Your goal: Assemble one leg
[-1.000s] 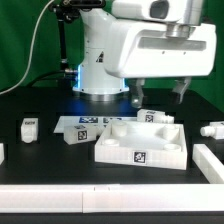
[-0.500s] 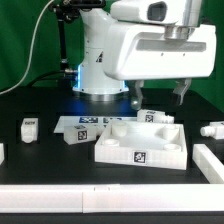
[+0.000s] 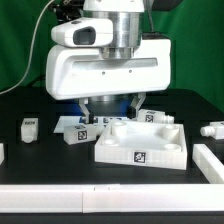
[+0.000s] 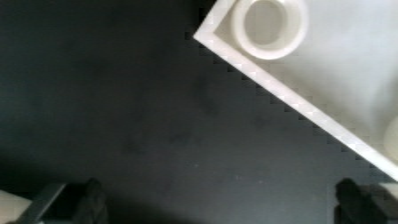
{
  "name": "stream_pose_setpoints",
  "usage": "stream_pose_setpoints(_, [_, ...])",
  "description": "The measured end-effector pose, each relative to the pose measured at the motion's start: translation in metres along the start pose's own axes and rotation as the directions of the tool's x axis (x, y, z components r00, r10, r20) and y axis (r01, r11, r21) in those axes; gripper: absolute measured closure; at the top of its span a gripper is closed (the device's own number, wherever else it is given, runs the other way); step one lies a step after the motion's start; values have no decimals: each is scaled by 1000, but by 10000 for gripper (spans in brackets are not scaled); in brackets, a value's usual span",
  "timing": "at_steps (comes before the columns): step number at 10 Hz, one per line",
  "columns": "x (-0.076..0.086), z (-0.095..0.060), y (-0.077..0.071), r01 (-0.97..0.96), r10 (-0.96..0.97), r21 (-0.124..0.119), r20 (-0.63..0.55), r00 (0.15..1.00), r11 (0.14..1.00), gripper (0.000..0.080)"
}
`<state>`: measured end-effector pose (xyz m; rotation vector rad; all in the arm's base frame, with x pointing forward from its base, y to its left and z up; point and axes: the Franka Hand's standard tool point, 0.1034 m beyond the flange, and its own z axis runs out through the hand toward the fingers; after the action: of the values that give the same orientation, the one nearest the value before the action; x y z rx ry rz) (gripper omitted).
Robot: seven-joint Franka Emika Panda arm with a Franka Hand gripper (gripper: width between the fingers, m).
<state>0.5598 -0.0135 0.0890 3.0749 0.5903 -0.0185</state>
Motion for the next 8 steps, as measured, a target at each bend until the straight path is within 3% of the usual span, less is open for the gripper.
stream_pose_setpoints(3, [-4, 4, 0, -57, 57, 2, 6, 998, 998, 150])
stream_pose_setpoints(6, [-42, 30, -11, -362, 360, 18, 87, 929, 932, 150])
stream_pose_setpoints(8, [-46, 34, -12, -365, 363, 22, 79, 929, 931, 150])
